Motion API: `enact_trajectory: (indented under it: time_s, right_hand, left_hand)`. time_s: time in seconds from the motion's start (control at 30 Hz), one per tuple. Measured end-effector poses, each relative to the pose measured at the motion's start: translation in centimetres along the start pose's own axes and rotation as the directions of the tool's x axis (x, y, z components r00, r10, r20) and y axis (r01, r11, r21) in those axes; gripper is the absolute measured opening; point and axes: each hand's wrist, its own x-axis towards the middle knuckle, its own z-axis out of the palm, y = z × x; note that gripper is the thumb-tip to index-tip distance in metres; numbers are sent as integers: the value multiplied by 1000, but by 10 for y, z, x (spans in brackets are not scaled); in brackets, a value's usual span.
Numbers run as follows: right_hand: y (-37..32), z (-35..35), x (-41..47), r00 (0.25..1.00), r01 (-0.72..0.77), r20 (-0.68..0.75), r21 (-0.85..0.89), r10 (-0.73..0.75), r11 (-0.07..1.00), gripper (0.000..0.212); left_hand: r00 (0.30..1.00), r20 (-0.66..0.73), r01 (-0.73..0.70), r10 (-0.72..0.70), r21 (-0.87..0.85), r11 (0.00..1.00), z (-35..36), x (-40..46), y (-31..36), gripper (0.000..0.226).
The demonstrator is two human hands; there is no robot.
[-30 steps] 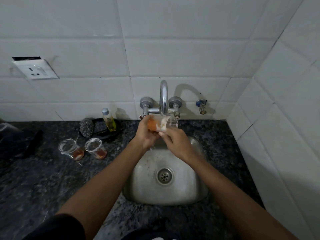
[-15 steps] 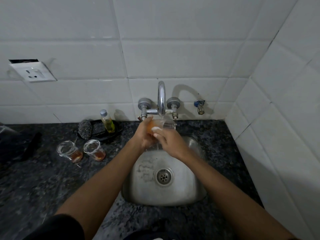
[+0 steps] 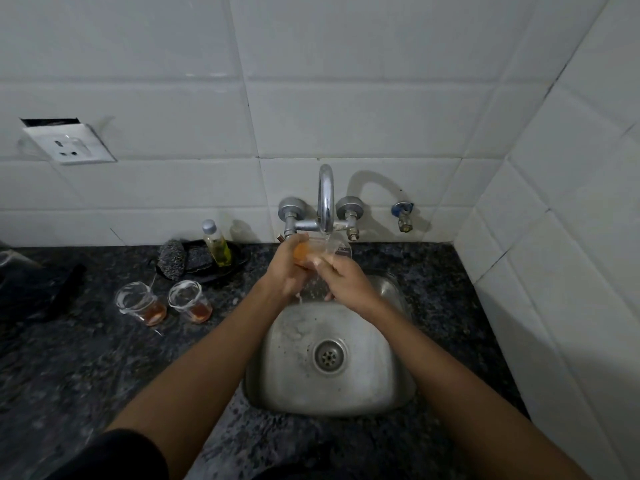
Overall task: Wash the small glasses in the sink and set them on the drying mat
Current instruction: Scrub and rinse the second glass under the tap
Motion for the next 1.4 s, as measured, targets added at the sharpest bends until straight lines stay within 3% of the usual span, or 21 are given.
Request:
enact_trajectory:
  time_s: [0.07, 0.17, 0.27, 0.33, 0.47, 0.63, 0.7, 0.77, 0.83, 0.9, 0.93, 0.97, 1.0, 1.07, 1.1, 1.17, 1.2, 1.27, 1.3, 1.37, 1.4]
  right_hand:
    - [-1, 1, 1, 998, 36, -41, -52, -38, 998, 31]
    - [17, -2, -3, 974, 217, 9, -313, -226, 925, 31]
    - [12, 2, -8, 993, 114, -7, -95, -115, 989, 33]
    - [3, 5, -5, 997, 67, -23, 9, -67, 998, 33]
    - [15, -1, -2, 979, 191, -3, -323, -203, 927, 32]
    - [-2, -1, 8, 1000, 20, 19, -35, -20, 999, 28]
    - [2, -2, 11, 991, 132, 11, -222, -133, 966, 33]
    - [11, -7, 10, 971, 239, 104, -435, -215, 868, 36]
    - [15, -6, 5, 982, 183, 103, -293, -160, 938, 37]
    - [5, -2, 4, 997, -7, 82, 39, 3, 999, 39]
    - [0, 0, 4, 994, -83, 86, 117, 73, 990, 40]
    - [-4, 1, 5, 995, -80, 66, 92, 74, 993, 41]
    - [-4, 0, 4, 999, -16, 43, -51, 18, 999, 43]
    - [2, -2, 1, 986, 163, 96, -375, -137, 912, 45]
    - [6, -5, 0, 975, 219, 139, -438, -175, 872, 46]
    - [11, -2, -4, 979, 189, 136, -307, -153, 933, 45]
    - [5, 0, -7, 991, 96, 105, -153, -81, 984, 42]
    - [-2, 8, -3, 995, -93, 52, 114, 87, 989, 36]
    - [-7, 10, -1, 995, -102, 18, 124, 100, 987, 36]
    - [-5, 8, 1, 999, 32, -16, -109, -34, 994, 36]
    - [-1, 5, 0, 993, 115, 36, -249, -110, 962, 35]
  left_hand:
    - [999, 25, 31, -31, -22, 999, 1, 1, -2, 40]
    - [995, 51, 82, -83, 29, 996, 6, 2, -1, 55]
    - [1000, 12, 25, -25, 28, 999, 8, 0, -2, 37]
    - [999, 16, 36, -36, -4, 999, 6, 1, -5, 39]
    - [996, 41, 75, -75, -10, 997, 11, 1, -1, 45]
    - [1000, -16, 12, -13, -48, 999, 6, 4, -5, 42]
    - [999, 18, 52, -50, -93, 994, 4, 5, -7, 48]
    - [996, 37, 85, -84, -13, 996, 6, 2, -4, 57]
    - [999, 4, 49, -49, 12, 999, 4, 3, -2, 45]
    - [999, -40, 7, -7, -15, 1000, 0, 5, -3, 33]
    - [999, -42, 2, -4, -36, 999, -1, 5, -3, 32]
    - [999, -31, 24, -25, -50, 998, -2, 5, -4, 38]
    - [998, -8, 62, -63, -49, 997, -1, 3, -5, 48]
    - [992, 38, 123, -123, -5, 992, 5, -2, -4, 59]
    - [992, 30, 124, -124, -2, 992, 5, -1, -4, 54]
    - [997, 9, 76, -75, -57, 996, 1, 2, -4, 38]
    - [999, 21, 51, -50, -85, 995, 0, 0, -3, 33]
    - [997, 64, 48, -38, -156, 987, 4, -4, -6, 34]
    - [997, 64, 48, -37, -181, 982, 6, -5, -7, 40]
    - [998, 58, 50, -40, -176, 983, 8, -3, -7, 50]
    - [996, 72, 62, -52, -148, 987, 9, -2, -7, 57]
